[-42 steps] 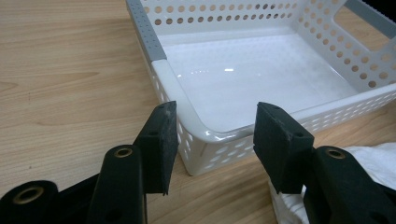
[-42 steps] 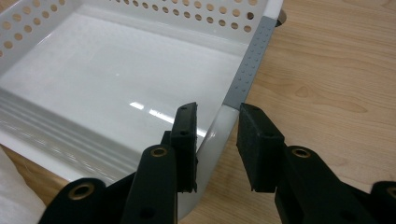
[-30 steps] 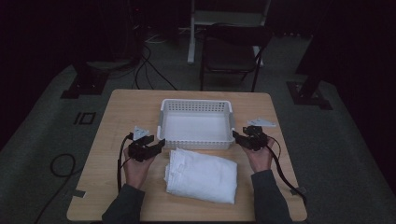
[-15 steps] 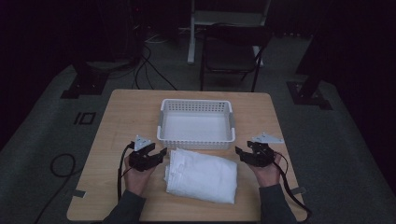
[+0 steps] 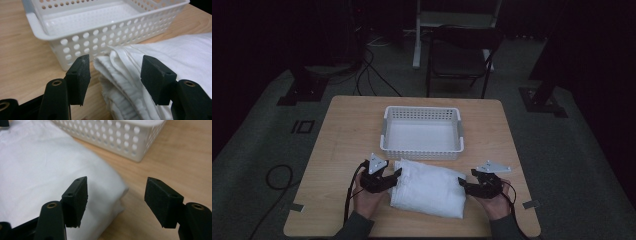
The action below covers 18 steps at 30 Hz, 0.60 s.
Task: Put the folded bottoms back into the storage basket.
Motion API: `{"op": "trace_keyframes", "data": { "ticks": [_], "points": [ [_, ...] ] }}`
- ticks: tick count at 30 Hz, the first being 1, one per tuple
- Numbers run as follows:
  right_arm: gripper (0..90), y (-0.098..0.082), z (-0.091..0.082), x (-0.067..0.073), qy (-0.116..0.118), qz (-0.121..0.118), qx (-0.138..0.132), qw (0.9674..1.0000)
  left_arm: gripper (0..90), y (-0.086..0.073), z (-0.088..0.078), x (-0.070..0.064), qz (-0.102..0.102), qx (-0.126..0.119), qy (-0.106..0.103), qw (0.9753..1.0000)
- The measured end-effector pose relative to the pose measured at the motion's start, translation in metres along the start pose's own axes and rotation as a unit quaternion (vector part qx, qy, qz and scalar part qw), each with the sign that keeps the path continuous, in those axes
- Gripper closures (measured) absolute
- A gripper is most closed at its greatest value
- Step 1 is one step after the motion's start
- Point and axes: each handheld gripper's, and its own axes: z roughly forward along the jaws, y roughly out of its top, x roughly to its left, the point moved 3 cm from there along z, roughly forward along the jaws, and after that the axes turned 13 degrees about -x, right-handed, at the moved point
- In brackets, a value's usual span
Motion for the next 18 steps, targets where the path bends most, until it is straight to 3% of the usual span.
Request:
{"op": "trace_keyframes", "data": {
  "ticks": [3, 8, 13, 18],
  "points": [
    [35.0, -0.009, -0.002, 0.002, 0.005, 0.009, 0.003, 0.9999, 40.0, -0.005, -0.001, -0.003, -0.003, 0.006, -0.006, 1.0],
    [35.5, -0.02, -0.002, 0.015, 0.021, -0.008, 0.02, 0.9996, 39.8, -0.014, -0.003, -0.006, -0.006, 0.014, -0.015, 0.9998],
    [39.8, -0.027, 0.01, 0.022, 0.023, -0.025, 0.051, 0.9981, 40.1, -0.022, -0.002, -0.005, -0.016, 0.026, -0.013, 0.9995],
    [38.7, -0.026, 0.025, 0.019, 0.017, -0.026, 0.056, 0.998, 39.0, -0.028, -0.001, 0.001, -0.023, 0.027, -0.017, 0.9992]
  ]
}}
